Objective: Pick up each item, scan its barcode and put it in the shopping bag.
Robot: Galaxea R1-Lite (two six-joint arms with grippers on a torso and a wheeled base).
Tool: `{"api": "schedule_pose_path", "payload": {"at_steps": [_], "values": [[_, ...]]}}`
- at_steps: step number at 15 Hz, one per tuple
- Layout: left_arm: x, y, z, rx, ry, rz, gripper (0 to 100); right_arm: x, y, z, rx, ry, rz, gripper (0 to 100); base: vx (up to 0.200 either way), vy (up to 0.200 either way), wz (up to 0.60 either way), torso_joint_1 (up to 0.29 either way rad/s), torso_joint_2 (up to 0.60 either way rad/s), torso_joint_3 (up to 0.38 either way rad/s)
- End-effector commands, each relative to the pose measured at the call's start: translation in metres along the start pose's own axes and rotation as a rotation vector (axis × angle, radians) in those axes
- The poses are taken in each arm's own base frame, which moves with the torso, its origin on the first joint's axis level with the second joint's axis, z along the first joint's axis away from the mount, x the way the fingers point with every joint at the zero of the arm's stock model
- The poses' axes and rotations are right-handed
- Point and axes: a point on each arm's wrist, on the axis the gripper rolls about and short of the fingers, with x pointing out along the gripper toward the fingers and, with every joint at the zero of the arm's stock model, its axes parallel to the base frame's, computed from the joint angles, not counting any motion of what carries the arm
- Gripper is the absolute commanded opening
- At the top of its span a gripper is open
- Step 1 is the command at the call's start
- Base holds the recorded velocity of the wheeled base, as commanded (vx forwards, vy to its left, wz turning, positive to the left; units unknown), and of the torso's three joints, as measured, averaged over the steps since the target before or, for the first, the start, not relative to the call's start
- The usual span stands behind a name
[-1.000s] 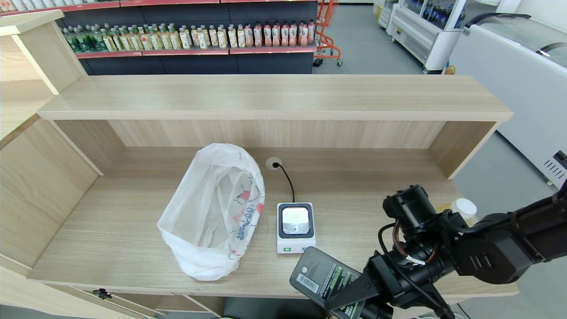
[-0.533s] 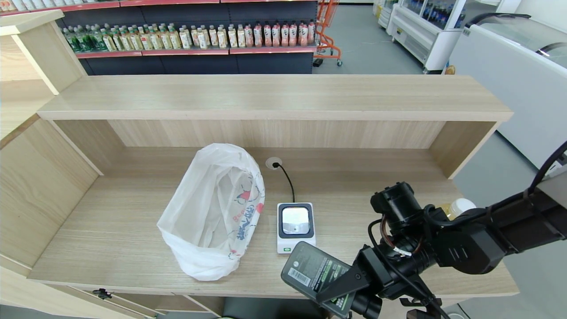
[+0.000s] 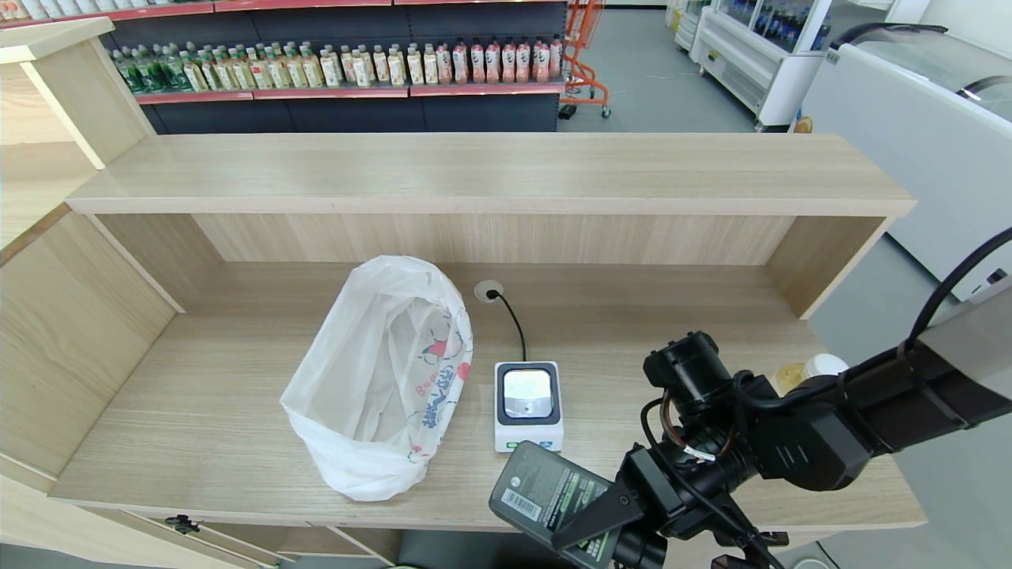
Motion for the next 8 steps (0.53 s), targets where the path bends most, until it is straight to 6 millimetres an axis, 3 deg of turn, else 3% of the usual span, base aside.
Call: {"api": "schedule_pose_path", "payload": {"at_steps": [1,8], "values": [[0.0000,0.0000,0.0000,0.000,0.000,0.001,100,0.0010,0.0022,0.0001,-0.073,-0.003,0.000,0,0.000,0.000,0.00,0.000,0.00,0.000],[0.0000,0.0000,0.0000,0.000,0.000,0.001,100,0.0014,0.0016,-0.0005,-0.069,-0.006,-0.002,0,0.000,0.000,0.00,0.000,0.00,0.000]]}}
